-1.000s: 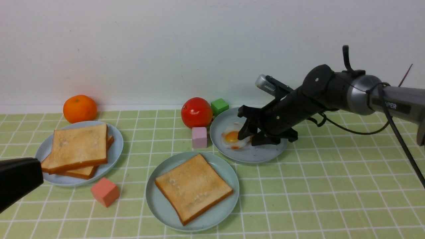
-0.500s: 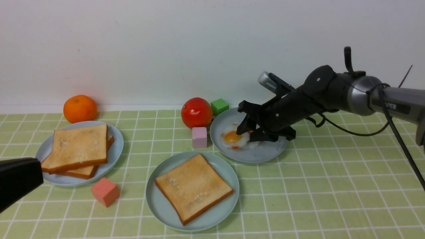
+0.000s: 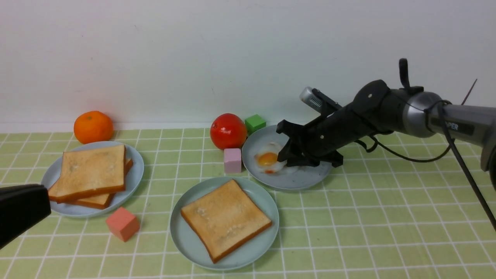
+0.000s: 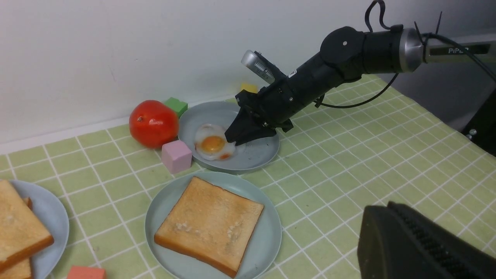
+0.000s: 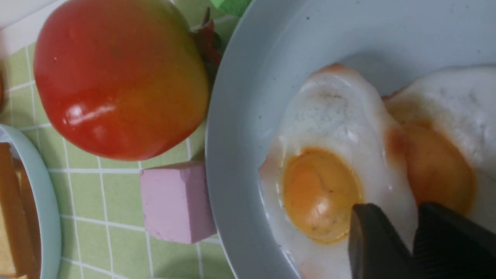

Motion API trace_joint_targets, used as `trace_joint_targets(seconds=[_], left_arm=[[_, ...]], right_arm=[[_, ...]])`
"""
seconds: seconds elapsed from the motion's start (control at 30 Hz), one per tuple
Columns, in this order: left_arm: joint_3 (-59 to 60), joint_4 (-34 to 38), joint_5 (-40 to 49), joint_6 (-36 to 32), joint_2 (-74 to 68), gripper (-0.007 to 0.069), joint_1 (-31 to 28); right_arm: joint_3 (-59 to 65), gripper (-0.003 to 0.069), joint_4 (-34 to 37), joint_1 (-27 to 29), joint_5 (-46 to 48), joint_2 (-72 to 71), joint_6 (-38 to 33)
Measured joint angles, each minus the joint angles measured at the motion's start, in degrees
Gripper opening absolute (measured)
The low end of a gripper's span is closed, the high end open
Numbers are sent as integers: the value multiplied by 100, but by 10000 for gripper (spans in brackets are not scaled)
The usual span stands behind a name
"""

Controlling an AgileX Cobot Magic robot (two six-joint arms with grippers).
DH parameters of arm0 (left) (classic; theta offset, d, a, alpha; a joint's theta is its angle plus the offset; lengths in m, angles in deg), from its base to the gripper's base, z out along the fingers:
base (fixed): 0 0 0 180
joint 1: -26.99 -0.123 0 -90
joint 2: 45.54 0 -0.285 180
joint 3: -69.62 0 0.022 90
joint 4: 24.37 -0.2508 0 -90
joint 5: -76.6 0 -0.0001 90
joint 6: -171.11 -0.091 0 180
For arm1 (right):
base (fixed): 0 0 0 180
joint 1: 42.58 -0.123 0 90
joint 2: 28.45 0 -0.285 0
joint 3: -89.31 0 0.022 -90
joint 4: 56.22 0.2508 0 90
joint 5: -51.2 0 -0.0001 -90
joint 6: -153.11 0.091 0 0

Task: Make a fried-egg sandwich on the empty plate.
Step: Use the right arm to grab a fried egg

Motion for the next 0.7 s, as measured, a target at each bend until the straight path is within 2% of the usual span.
trace_joint_targets(seconds=[0.2, 0.5, 0.7], left_arm=[[0, 0, 0, 0, 0, -10, 0], [0, 0, 0, 0, 0, -8, 0], [0, -178, 153, 0, 0, -3, 0]], right_arm=[[0, 51, 68, 41, 38, -12, -43], [0, 43, 136, 52, 283, -287, -441], [0, 17, 69, 228, 750, -957, -714]])
